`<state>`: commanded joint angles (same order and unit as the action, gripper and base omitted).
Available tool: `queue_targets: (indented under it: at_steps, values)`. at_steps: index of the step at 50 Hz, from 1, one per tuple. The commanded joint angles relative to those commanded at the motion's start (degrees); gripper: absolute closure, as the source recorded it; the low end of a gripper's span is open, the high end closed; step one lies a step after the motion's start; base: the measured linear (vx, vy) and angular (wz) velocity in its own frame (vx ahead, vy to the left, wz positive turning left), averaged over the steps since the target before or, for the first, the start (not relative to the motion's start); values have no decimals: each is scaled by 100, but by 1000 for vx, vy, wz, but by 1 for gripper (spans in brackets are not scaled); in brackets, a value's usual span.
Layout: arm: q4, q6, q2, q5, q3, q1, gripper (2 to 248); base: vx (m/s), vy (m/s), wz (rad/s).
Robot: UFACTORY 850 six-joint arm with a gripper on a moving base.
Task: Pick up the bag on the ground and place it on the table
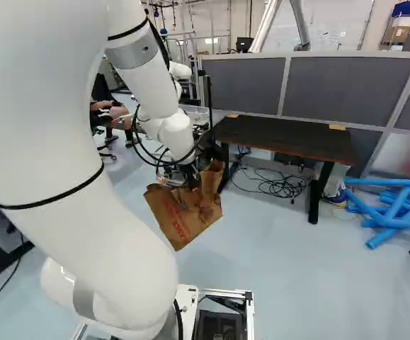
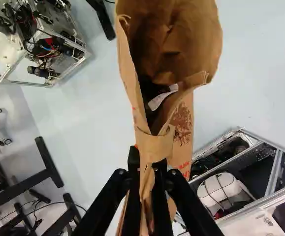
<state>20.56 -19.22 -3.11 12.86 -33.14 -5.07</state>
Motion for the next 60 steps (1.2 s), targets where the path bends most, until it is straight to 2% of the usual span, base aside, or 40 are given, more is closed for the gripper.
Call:
queue_targets:
  at_steps: [32, 60]
  values:
    - [0, 0, 333, 657, -292, -213, 229, 0, 0, 0]
    - [0, 0, 536, 1842, -638, -252, 229, 0, 0, 0]
